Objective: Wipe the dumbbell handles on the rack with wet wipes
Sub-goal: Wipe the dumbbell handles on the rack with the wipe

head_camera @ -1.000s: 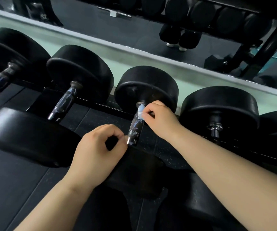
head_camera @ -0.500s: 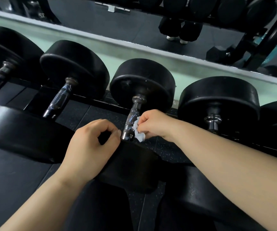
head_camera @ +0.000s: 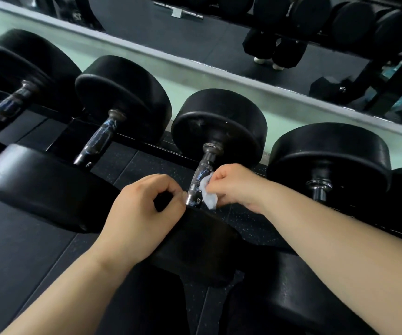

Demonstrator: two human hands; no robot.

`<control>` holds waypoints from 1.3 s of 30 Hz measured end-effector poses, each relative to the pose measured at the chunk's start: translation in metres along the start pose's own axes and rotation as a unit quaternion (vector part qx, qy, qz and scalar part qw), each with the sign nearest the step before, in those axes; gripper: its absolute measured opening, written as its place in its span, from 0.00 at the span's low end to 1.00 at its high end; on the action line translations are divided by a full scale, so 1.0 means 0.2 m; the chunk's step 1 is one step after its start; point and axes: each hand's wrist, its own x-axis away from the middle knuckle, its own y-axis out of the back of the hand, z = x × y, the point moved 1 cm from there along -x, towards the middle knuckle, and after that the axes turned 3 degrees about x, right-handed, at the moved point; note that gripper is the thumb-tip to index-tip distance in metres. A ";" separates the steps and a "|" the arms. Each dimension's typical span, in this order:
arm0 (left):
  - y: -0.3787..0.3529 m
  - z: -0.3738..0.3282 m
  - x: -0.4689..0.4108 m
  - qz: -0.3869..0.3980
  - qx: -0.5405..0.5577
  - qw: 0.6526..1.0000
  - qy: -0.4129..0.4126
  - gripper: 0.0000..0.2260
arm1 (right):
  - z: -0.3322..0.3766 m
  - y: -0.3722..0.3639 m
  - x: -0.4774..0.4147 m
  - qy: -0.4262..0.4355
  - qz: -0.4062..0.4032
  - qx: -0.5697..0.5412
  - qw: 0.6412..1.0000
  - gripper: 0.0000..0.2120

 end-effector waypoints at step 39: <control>0.00 0.02 0.00 -0.001 0.001 1.000 -0.011 0.05 | 0.10 -0.01 0.02 0.186 -0.182 0.361 0.895 0.10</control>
